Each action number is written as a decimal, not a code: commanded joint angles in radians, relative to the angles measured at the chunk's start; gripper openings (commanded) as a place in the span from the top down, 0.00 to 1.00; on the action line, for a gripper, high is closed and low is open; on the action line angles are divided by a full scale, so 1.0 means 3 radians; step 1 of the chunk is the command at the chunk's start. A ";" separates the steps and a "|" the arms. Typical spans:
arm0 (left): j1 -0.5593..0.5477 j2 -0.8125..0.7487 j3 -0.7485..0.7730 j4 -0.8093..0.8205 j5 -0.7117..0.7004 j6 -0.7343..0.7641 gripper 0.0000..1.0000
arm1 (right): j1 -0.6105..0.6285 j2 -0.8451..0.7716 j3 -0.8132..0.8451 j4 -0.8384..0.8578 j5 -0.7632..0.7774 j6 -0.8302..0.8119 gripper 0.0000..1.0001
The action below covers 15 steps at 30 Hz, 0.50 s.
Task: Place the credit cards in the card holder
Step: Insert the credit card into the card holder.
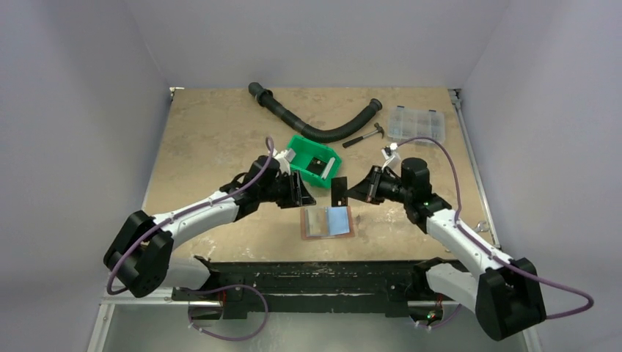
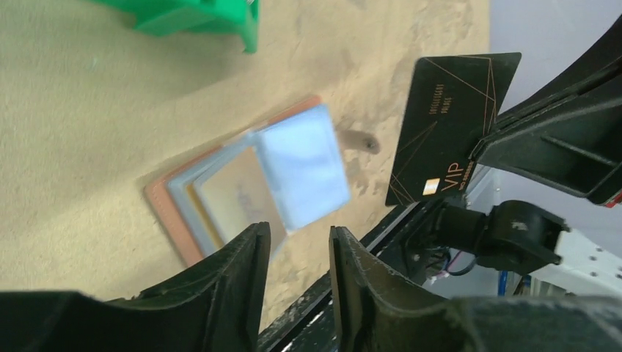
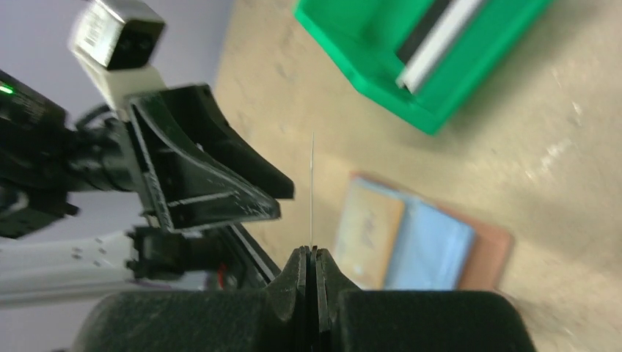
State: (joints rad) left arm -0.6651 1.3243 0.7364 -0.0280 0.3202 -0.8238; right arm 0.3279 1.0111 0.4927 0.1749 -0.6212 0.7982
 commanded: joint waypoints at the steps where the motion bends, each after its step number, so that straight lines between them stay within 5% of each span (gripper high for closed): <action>1: -0.0089 0.0118 -0.0124 0.0275 0.0029 0.0009 0.66 | -0.0001 0.0282 0.0324 -0.1307 -0.0196 -0.1050 1.00; 7: -0.0372 0.0488 -0.0070 0.0456 -0.0098 -0.0002 0.85 | 0.0001 0.0636 0.0392 -0.1485 -0.0400 -0.1198 1.00; 15: -0.0407 0.0744 -0.0159 0.0415 -0.0279 0.0123 0.91 | 0.0000 0.0907 0.0377 -0.1287 -0.0627 -0.1237 1.00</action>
State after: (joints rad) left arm -0.7876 1.5215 0.6979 0.0647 0.2829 -0.8223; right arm 0.3279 1.2758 0.5617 -0.2359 -0.7528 0.4652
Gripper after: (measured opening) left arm 0.096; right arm 0.024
